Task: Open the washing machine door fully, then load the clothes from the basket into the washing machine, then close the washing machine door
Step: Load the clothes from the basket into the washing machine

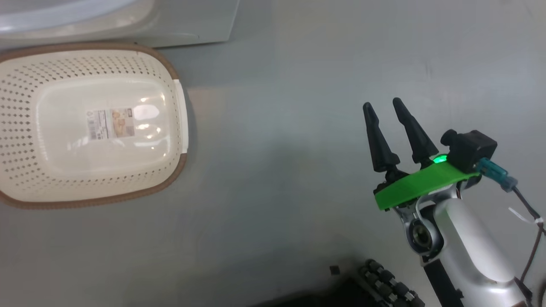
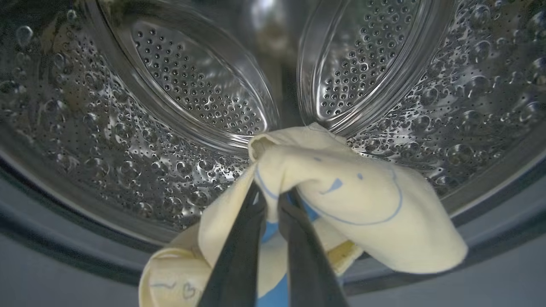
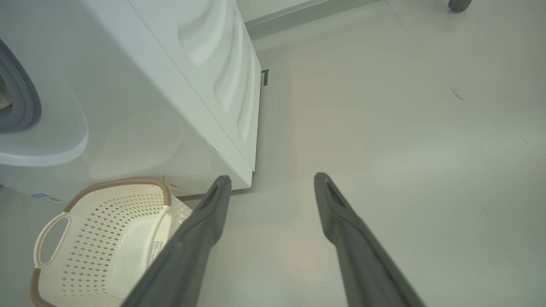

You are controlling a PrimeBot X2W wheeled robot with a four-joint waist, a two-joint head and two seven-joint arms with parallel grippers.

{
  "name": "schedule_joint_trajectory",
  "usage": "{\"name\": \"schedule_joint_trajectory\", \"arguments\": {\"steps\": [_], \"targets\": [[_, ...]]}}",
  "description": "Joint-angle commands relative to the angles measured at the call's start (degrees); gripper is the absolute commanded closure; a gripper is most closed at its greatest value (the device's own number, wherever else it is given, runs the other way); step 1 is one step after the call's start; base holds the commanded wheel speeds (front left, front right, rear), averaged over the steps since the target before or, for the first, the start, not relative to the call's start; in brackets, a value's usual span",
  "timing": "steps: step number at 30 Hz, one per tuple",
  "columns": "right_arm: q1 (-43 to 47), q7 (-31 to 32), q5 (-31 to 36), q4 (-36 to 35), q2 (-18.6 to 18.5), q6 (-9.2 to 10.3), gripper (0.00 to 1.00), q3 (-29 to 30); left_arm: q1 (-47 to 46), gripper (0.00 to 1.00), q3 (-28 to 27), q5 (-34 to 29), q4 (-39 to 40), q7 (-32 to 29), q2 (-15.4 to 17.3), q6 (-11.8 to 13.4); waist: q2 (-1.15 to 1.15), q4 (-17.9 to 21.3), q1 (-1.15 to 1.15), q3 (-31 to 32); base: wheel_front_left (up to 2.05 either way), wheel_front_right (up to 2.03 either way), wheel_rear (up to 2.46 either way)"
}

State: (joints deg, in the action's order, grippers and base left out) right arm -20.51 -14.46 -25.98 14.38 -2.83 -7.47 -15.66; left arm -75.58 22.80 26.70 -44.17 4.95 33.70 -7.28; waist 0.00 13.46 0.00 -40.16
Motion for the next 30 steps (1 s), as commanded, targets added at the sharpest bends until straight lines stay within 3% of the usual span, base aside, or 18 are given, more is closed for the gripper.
{"name": "schedule_joint_trajectory", "arguments": {"steps": [1,8,15,20,30], "targets": [[0.4,-0.5,-0.4,-1.6,0.0,-0.02,0.0,-1.4,-2.4,1.0,-1.3,-0.6,1.7,-0.4,4.2,-0.1,0.0,1.3,0.0,-2.8,0.0,0.0,0.0],[-1.2,-0.5,-3.0,-2.3,0.0,-0.02,0.0,-4.1,-15.5,1.0,0.5,-1.9,2.9,-4.2,7.5,-0.2,0.0,4.3,0.0,-6.5,0.0,0.0,0.0],[-2.3,-0.5,-4.2,-2.4,0.0,-0.02,0.0,-5.6,-26.8,1.0,1.4,-5.3,0.3,4.0,6.9,0.1,0.0,6.0,0.0,-7.6,0.0,0.0,0.0],[-2.4,-0.5,-4.7,-2.5,0.0,-0.02,0.0,-6.3,-28.6,1.0,2.8,-6.7,-5.4,7.3,5.8,0.1,0.0,6.5,0.0,-8.0,0.0,0.0,0.0],[-2.5,-0.5,-4.8,-2.3,0.0,-0.02,0.0,-6.9,-29.4,1.0,7.2,-5.9,-17.1,5.9,3.8,-0.2,0.0,7.0,0.0,-8.5,0.0,0.0,0.0]]}}
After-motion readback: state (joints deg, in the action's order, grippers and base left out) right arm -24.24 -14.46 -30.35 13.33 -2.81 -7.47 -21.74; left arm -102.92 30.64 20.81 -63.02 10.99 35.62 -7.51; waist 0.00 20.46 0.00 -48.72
